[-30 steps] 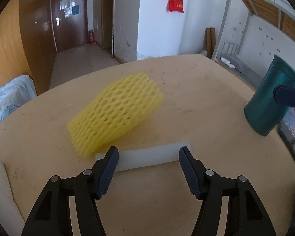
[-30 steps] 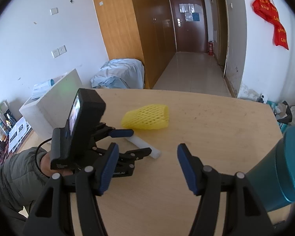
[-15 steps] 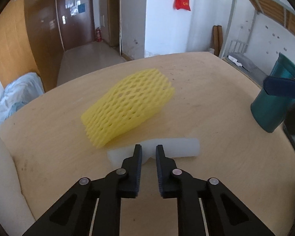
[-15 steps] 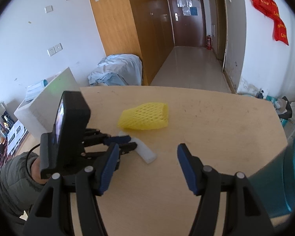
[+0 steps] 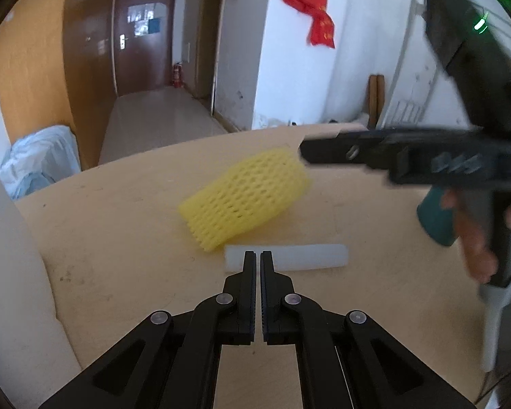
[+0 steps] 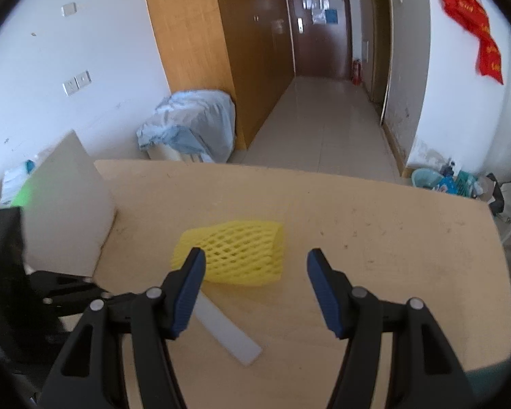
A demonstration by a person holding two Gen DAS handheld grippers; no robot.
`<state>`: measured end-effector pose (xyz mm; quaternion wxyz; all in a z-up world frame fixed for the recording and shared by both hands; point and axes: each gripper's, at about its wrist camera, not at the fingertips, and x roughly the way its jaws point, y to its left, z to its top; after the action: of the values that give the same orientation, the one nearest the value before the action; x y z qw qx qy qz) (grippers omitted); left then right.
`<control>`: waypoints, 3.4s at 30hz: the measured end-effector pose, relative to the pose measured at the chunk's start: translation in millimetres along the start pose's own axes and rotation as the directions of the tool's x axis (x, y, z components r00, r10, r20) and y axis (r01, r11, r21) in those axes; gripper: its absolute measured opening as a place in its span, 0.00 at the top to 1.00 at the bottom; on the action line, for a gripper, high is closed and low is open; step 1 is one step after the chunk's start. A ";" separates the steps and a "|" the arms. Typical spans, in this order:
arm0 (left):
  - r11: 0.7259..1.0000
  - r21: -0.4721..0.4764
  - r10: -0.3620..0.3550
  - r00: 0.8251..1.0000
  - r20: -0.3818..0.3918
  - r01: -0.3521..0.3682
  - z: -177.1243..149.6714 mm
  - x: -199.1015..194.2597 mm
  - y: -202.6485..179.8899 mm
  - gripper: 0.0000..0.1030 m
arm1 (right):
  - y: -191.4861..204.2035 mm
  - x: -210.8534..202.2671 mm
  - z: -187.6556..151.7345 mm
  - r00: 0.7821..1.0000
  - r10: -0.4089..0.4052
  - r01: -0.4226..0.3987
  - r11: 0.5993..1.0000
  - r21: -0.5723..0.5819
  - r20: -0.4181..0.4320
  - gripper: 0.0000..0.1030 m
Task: Organize soft objects
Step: 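Close the left gripper on the white stick while the right gripper grasps the yellow net, then lift the white stick with the left gripper while the right gripper lifts the yellow net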
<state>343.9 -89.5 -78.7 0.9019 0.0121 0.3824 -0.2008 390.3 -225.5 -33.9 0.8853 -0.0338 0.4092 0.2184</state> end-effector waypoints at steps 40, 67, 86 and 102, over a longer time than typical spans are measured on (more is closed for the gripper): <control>0.994 -0.088 -0.066 0.995 -0.076 0.059 -2.9 13.1 -6.3 0.97 | -34.1 -69.8 -32.9 0.986 -0.132 0.105 0.966 0.236 0.100 0.94; 0.998 0.011 0.065 0.995 -0.076 -0.064 6.7 49.6 -6.8 0.21 | -35.9 -67.0 -39.6 0.993 -0.070 0.050 0.977 0.206 0.090 0.94; 0.999 0.013 0.054 0.995 -0.087 -0.053 1.7 55.4 -16.6 0.59 | -37.4 -67.5 -38.9 0.994 -0.064 0.043 0.976 0.213 0.091 0.94; 1.000 0.027 0.009 0.999 -0.032 -0.008 -4.4 24.0 -22.1 0.86 | -35.7 -68.0 -40.5 0.994 -0.048 0.028 0.979 0.202 0.094 0.94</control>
<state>347.7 -117.5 -95.6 0.8961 0.0293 0.3942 -0.2016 337.6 -291.8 -14.8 0.9072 0.0585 0.3845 0.1606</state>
